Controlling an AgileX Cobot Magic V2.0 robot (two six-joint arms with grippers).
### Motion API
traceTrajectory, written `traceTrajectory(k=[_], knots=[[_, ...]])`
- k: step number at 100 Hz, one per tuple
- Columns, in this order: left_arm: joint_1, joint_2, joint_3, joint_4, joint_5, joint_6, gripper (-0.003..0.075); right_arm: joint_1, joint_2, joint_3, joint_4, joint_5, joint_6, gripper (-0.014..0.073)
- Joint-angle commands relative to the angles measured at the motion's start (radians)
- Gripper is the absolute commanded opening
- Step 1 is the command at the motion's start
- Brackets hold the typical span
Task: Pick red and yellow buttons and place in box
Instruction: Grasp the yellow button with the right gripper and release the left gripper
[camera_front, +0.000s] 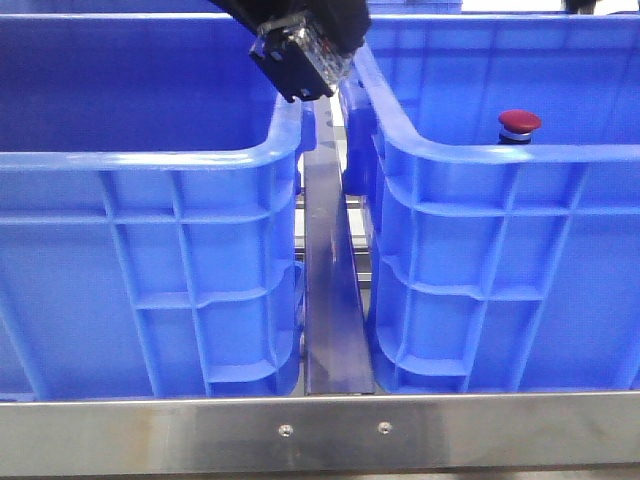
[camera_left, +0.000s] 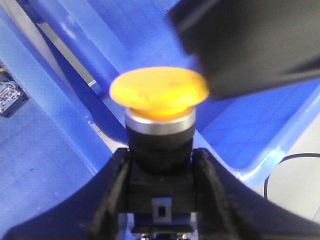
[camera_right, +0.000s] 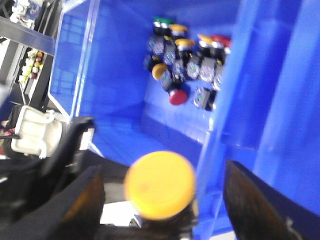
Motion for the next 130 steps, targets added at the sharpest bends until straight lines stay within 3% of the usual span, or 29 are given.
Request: traceTrajectory(k=[1,27,45,53,63,71,87,95,111,130], knots=[[-0.008,-0.041,-0.027,-0.012,-0.052,-0.002,0.006,0.017,-0.006,-0.035,0.076,0.027,-0.001,0.0525],[-0.008,-0.041,-0.027,-0.012,-0.052,-0.002,0.006,0.057,-0.001,-0.035,0.078,-0.004,-0.002,0.0496],[-0.008,-0.041,-0.027,-0.012,-0.033,-0.002,0.0061,0.057,-0.001,-0.035,0.078,0.0,-0.002,0.0198],[-0.008,-0.041,-0.027,-0.018,-0.025,-0.002,0.0064,0.057,-0.001,-0.035,0.078,0.0,-0.002,0.0142],[-0.008,-0.041,-0.027,-0.025,-0.025,-0.002,0.0072,0.057,-0.001,-0.035,0.078,0.0,-0.002,0.014],[-0.008,-0.041,-0.027,-0.027,-0.025,-0.002,0.0127,0.057,-0.001,-0.035,0.078,0.0,-0.002,0.014],[-0.008,-0.041,-0.027,-0.03,-0.025,-0.002,0.0377,0.057,-0.011,-0.035,0.078,-0.02,-0.027,0.014],[-0.008,-0.041,-0.027,-0.03,-0.025,-0.002,0.0458,0.057,-0.023,-0.035,0.078,-0.04,-0.04,0.014],[-0.008,-0.041,-0.027,-0.03,-0.025,-0.002,0.0472,0.012,-0.062,-0.035,0.06,-0.093,-0.074,0.014],[-0.008,-0.043,-0.027,-0.03,-0.025,-0.002,0.0472,-0.131,-0.133,-0.035,-0.013,-0.147,-0.178,0.014]])
